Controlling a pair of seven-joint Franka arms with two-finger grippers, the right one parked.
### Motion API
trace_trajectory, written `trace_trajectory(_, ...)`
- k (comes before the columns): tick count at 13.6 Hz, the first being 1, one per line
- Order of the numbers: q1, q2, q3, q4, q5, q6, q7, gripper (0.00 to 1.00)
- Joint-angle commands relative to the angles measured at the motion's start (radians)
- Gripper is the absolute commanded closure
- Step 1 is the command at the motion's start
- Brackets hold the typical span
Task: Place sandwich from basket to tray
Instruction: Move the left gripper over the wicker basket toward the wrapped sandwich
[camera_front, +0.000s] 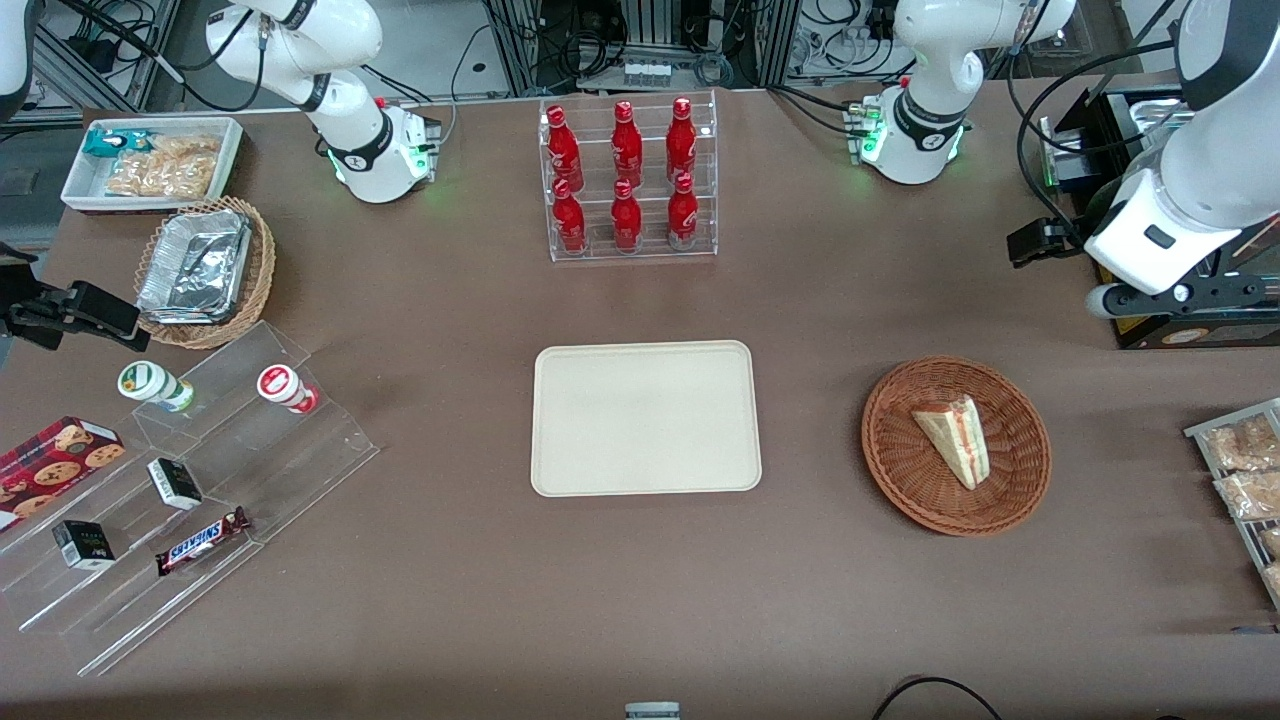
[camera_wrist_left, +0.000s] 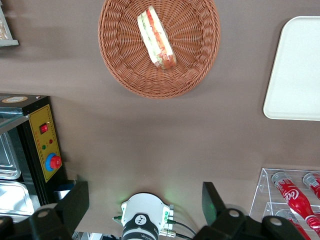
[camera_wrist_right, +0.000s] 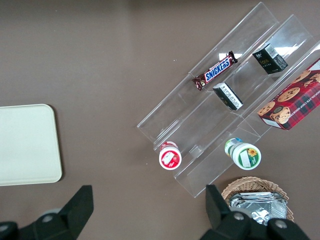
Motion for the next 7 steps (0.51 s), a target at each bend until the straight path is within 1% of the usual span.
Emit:
trace_trajectory(1,0.019,0.004,-0.015,0.011,-0.01,0.002,0.004,0.0)
trace_trajectory(3,0.018,0.01,-0.015,0.006,-0.008,0.008,-0.001,0.0)
trace_trajectory(7,0.024,0.146,-0.007,0.0,0.007,0.011,-0.005,0.0)
